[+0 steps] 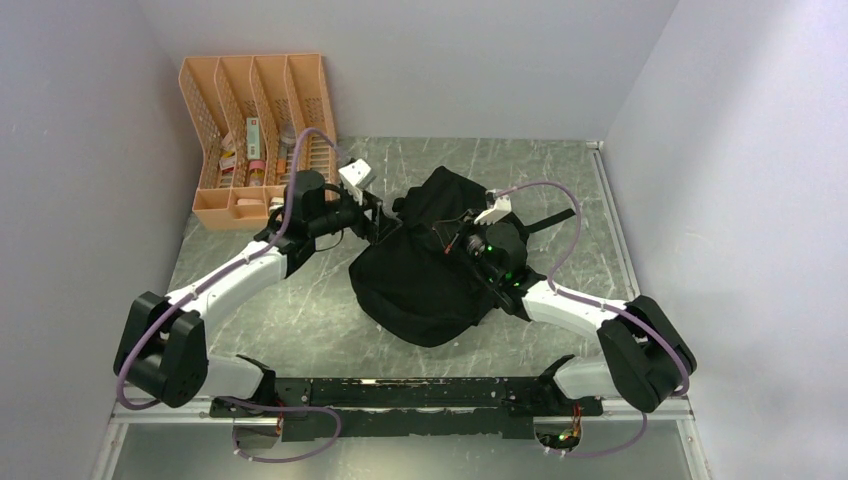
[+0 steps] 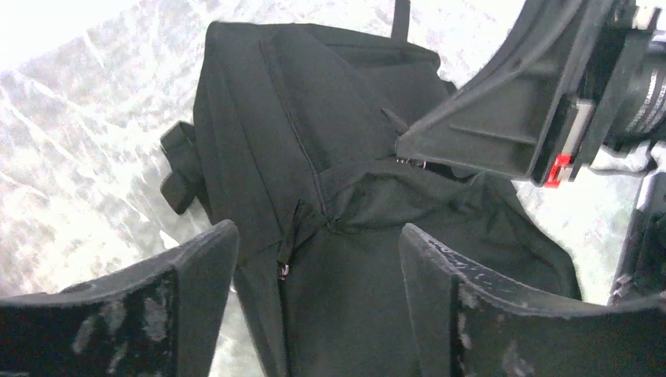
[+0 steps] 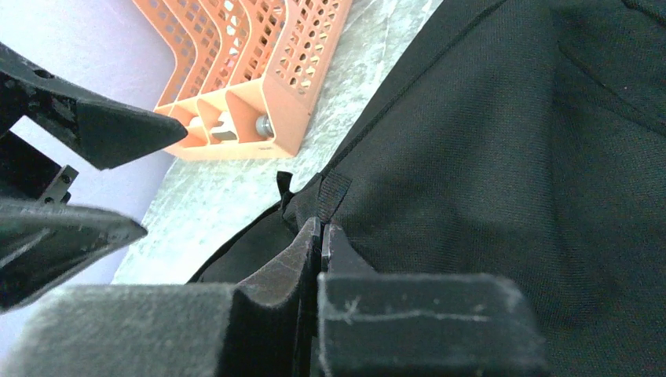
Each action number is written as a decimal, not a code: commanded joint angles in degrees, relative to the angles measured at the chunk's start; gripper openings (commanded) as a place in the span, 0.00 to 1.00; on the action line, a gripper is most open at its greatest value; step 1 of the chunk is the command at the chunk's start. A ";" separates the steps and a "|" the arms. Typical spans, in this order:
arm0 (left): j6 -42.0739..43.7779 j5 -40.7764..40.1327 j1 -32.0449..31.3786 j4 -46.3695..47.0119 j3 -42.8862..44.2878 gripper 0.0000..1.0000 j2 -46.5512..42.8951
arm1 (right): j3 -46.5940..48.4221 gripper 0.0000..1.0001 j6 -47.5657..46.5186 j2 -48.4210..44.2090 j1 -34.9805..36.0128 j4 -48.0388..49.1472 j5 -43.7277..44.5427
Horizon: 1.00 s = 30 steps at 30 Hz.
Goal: Pack the student bag
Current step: Zip the student bag at the center of the board.
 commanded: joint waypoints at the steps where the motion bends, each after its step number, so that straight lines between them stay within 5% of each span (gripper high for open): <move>1: 21.44 10.12 0.19 5.54 -0.33 0.82 -0.34 | 0.52 0.00 -1.42 -1.86 0.29 -0.88 -2.24; 6: 37.52 19.87 -0.05 2.15 -0.33 0.83 0.89 | 0.96 0.00 -2.23 -1.96 0.29 -1.41 -2.69; 15: 59.74 24.13 -4.04 -10.05 6.64 0.76 8.68 | 0.61 0.00 -2.34 -2.24 0.30 -1.19 -3.26; 30: 59.71 18.70 -5.97 -6.94 11.47 0.57 16.29 | 0.70 0.00 -2.48 -2.40 0.29 -1.37 -4.24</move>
